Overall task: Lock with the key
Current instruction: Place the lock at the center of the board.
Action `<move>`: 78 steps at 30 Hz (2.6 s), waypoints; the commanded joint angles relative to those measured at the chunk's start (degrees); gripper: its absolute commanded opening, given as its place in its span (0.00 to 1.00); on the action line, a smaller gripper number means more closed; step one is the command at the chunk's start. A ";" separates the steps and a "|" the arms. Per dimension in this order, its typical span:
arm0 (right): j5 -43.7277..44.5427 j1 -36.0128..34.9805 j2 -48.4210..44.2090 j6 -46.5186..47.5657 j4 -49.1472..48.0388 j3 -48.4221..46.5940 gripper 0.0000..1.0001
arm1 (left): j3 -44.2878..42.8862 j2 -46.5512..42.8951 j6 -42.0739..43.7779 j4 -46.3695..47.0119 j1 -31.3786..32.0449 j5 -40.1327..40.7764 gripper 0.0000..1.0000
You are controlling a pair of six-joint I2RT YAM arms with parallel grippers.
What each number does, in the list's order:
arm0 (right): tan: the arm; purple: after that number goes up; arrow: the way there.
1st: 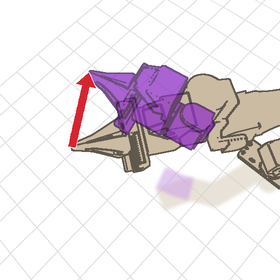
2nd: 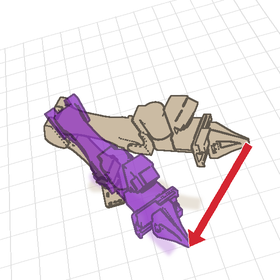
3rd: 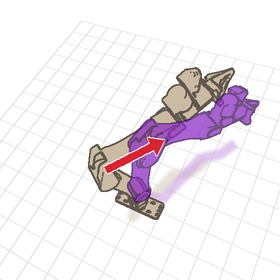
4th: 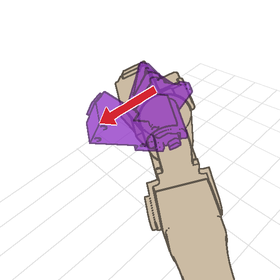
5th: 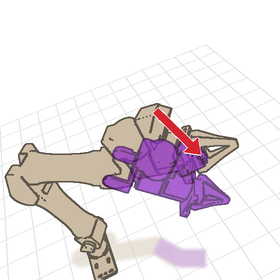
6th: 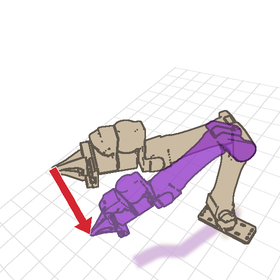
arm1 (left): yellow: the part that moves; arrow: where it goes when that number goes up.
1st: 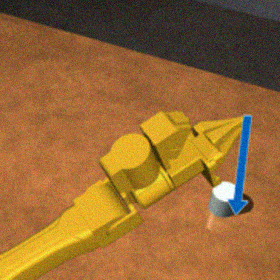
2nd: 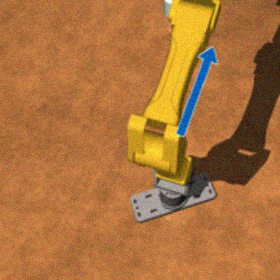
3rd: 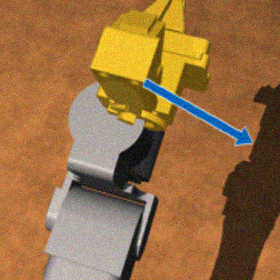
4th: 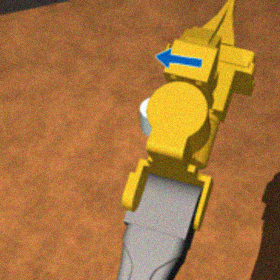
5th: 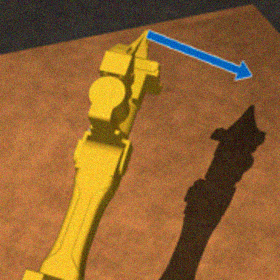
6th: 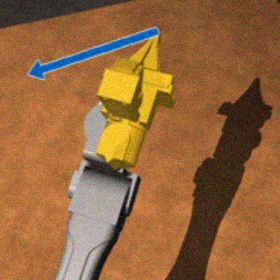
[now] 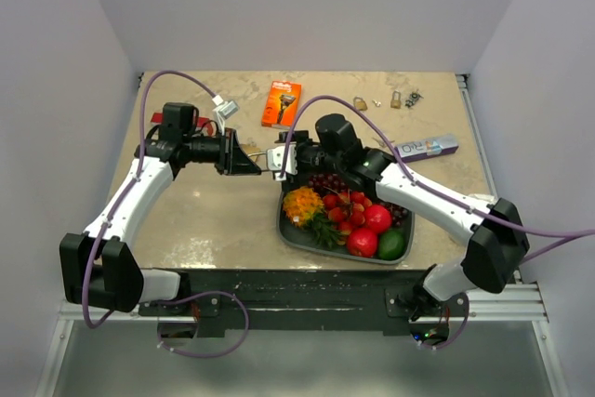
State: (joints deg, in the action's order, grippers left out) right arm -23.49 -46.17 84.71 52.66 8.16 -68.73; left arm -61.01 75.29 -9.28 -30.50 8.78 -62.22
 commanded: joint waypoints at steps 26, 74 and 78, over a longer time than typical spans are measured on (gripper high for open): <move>5.46 7.22 1.25 -24.07 0.72 -3.60 0.00 | -5.52 -4.87 2.71 8.13 -14.38 0.76 0.99; 35.53 30.44 36.05 -69.10 11.35 -22.68 0.29 | -3.50 -7.26 3.04 15.12 -18.62 17.13 0.98; 35.35 30.44 36.32 -69.36 11.87 -23.12 0.49 | -4.20 -6.29 3.83 14.42 -18.62 17.21 0.99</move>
State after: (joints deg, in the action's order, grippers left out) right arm 10.98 -16.05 121.58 -15.20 21.71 -88.55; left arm -62.70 68.27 -6.48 -16.21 -9.85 -44.77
